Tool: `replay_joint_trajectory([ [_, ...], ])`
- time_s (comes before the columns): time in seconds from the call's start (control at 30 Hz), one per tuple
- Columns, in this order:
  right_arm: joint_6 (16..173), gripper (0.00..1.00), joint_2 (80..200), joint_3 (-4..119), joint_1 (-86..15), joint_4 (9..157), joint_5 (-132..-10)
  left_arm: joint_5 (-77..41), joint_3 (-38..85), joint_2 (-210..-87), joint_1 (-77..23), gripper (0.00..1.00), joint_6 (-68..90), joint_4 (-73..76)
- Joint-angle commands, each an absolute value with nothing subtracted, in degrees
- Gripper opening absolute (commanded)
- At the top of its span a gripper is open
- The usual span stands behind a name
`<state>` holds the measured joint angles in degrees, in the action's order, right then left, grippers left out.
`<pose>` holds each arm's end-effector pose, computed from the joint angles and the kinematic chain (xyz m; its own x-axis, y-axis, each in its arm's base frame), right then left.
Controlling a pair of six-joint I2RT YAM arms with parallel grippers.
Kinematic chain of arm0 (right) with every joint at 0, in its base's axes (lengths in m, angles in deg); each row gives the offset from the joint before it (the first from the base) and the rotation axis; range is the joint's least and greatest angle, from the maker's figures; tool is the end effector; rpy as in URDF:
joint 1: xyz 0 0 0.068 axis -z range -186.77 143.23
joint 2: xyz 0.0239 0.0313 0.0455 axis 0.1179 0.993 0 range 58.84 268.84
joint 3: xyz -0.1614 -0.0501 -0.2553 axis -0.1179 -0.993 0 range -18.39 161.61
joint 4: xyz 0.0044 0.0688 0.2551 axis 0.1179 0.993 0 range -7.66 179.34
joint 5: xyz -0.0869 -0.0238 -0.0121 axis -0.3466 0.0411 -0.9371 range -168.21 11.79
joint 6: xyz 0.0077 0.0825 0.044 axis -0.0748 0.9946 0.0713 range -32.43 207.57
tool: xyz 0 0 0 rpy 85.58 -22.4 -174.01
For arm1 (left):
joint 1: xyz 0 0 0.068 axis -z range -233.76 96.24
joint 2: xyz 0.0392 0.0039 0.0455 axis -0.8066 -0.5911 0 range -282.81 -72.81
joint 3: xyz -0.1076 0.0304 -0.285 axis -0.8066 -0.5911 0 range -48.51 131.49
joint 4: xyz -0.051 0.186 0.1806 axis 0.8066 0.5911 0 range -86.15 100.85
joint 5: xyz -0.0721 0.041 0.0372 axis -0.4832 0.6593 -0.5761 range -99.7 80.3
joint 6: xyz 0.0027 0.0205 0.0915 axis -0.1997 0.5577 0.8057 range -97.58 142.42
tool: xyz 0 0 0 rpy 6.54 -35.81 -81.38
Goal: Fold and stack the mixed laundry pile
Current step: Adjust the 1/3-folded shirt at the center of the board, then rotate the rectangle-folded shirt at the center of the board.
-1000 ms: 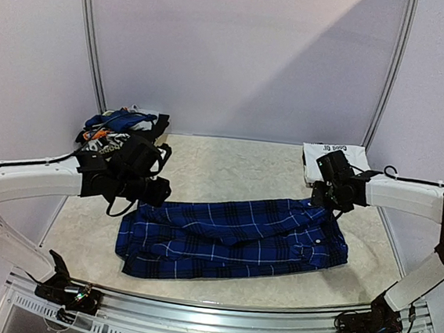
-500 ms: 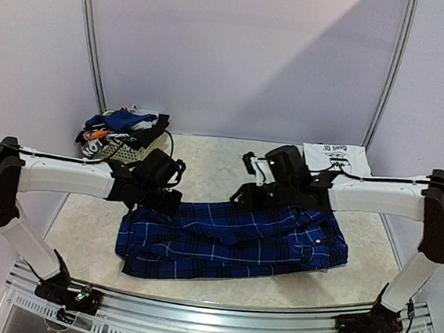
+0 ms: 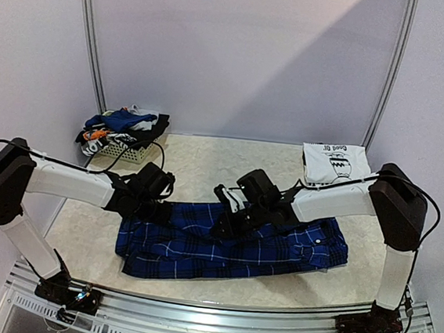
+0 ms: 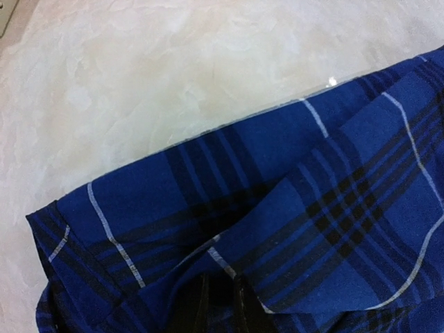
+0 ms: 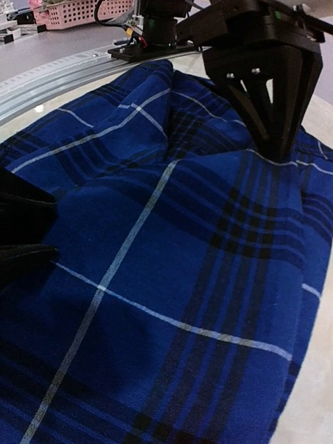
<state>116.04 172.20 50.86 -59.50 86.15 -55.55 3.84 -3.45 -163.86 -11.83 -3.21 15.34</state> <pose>0.2526 0.3859 0.1450 -0.8197 -0.3507 -0.4528 -0.5687 0.5923 0.5708 0.2549 -0.2023 0.1434 -0.8060 0.1588 -0.5702 0.2301 0.9716 -0.0546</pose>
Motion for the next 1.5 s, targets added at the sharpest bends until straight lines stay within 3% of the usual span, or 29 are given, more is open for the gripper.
replay_joint_trajectory([
  [0.0, 116.34, 0.19, 172.95, 46.29, -60.03, 84.45, -56.01, 4.79, -5.59, -165.30, -13.88, 0.13, -3.29, 12.52],
  [0.3, 117.10, 0.20, 174.59, 40.04, -59.99, 80.73, -57.13, 5.34, -8.96, -167.20, -17.00, 0.11, -2.28, 9.77],
  [0.5, 116.72, 0.20, 174.05, 42.87, -60.02, 83.76, -56.41, 5.22, -7.64, -165.16, -16.52, 0.11, -2.27, 11.04],
  [0.63, 115.36, 0.22, 172.23, 47.08, -60.02, 87.90, -55.06, 7.32, -3.92, -160.65, -14.42, 0.19, -1.01, 16.66],
  [0.8, 113.43, 0.31, 167.59, 51.77, -59.37, 93.29, -56.03, 10.29, -0.22, -154.02, -9.36, 0.36, -0.51, 25.54],
  [0.9, 111.77, 0.34, 165.20, 52.32, -56.84, 95.24, -56.89, 13.58, 2.43, -152.37, -4.51, 0.41, -1.69, 32.28],
  [1.1, 109.69, 0.35, 161.06, 50.00, -48.79, 98.89, -61.23, 11.90, 4.58, -152.12, 3.63, 0.40, -5.88, 37.64],
  [1.47, 109.24, 0.34, 164.43, 45.56, -42.58, 105.37, -81.68, 4.48, 1.94, -161.53, 9.08, 0.33, -9.68, 27.33],
])
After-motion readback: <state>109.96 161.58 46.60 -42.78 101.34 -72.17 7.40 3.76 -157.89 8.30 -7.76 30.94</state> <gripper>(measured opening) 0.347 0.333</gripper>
